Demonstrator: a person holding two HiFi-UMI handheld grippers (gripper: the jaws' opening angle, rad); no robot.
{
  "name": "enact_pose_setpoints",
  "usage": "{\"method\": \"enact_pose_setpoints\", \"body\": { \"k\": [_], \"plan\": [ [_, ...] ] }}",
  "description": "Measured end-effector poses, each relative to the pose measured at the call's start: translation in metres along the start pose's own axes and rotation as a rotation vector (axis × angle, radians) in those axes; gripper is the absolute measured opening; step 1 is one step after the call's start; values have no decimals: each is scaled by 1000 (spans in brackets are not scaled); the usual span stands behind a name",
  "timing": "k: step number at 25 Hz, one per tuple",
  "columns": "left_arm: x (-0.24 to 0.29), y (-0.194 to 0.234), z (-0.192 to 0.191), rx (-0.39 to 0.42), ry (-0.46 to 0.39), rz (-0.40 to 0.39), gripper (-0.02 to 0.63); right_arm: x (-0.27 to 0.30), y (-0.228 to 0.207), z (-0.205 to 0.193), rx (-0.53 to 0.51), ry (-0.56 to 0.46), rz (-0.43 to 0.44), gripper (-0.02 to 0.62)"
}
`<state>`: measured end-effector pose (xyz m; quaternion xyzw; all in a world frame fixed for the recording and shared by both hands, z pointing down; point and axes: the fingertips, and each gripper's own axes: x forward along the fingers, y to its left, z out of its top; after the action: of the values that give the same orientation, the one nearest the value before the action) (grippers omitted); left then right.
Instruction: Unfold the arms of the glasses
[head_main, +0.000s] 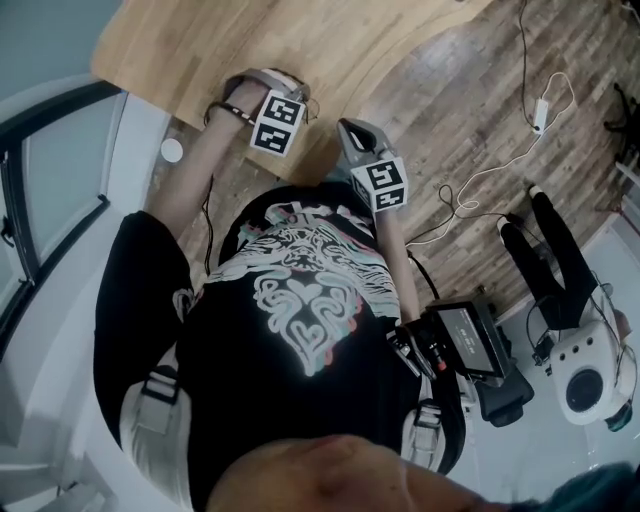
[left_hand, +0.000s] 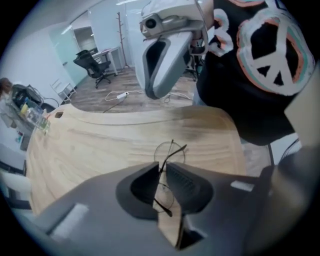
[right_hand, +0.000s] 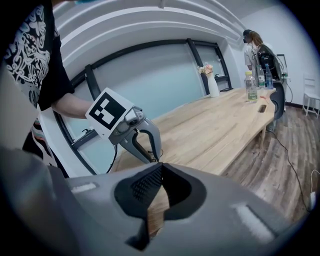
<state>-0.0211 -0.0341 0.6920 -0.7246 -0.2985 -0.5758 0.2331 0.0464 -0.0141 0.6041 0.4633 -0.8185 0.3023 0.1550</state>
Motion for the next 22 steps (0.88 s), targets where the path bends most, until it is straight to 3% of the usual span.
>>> {"method": "enact_pose_setpoints", "body": {
  "k": [5, 8, 12, 22],
  "plan": [
    [9, -5, 11, 73, 27, -62, 31, -2, -4, 1, 9, -8, -10, -2],
    [8, -4, 13, 49, 12, -88, -8, -2, -7, 1, 2, 3, -19, -2],
    [2, -7, 16, -15, -32, -99, -9, 0, -4, -4, -58, 30, -19, -2],
    [-26, -16, 27, -193, -197, -26, -9, 25, 12, -23, -422, 233, 49, -2]
  ]
}}
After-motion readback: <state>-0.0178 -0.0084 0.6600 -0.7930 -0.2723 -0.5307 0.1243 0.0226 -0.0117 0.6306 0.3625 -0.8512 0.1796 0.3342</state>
